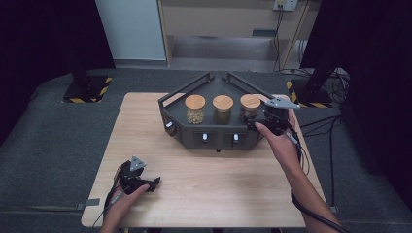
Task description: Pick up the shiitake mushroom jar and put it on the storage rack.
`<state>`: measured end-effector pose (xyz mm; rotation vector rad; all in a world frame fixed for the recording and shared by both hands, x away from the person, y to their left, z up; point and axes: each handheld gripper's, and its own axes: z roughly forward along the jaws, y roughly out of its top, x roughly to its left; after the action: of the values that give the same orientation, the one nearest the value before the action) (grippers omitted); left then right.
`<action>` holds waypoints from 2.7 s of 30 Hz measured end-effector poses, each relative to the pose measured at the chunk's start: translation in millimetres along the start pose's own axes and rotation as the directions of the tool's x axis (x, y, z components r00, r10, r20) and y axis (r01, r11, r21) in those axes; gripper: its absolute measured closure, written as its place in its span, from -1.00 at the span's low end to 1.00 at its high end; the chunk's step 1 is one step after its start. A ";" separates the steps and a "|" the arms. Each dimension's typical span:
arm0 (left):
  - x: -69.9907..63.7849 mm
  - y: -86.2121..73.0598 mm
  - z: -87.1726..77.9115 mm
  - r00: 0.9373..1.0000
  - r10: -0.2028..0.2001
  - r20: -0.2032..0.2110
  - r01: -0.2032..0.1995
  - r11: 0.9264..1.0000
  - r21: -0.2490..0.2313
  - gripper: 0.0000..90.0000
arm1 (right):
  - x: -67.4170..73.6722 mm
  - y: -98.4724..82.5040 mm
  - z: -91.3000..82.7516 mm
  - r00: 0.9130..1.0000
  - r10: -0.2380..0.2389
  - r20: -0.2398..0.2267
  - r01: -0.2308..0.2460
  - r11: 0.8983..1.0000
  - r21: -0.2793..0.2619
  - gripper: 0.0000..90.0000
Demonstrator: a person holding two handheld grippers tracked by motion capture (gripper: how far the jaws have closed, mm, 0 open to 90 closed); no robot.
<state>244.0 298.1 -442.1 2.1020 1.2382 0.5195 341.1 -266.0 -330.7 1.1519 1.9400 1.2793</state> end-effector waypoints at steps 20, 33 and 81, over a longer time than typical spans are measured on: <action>0.0 0.0 0.0 1.000 0.000 0.000 0.000 1.000 0.000 -1.00 | -1.8 -17.0 -16.8 0.999 0.029 -0.020 -0.029 1.000 0.002 -0.97; -0.3 0.0 0.0 1.000 0.000 -0.001 0.000 1.000 0.000 -1.00 | -0.9 -28.8 -30.9 0.999 0.029 -0.019 -0.030 1.000 -0.004 -0.97; -2.0 -0.4 -0.2 1.000 -0.003 -0.007 0.003 1.000 -0.001 -1.00 | 12.9 -86.2 -47.6 0.999 0.038 -0.027 -0.038 0.999 0.017 -0.96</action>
<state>242.7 296.6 -442.2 2.0986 1.2451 0.5268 266.0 -292.1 -390.2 1.1906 1.9607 1.3073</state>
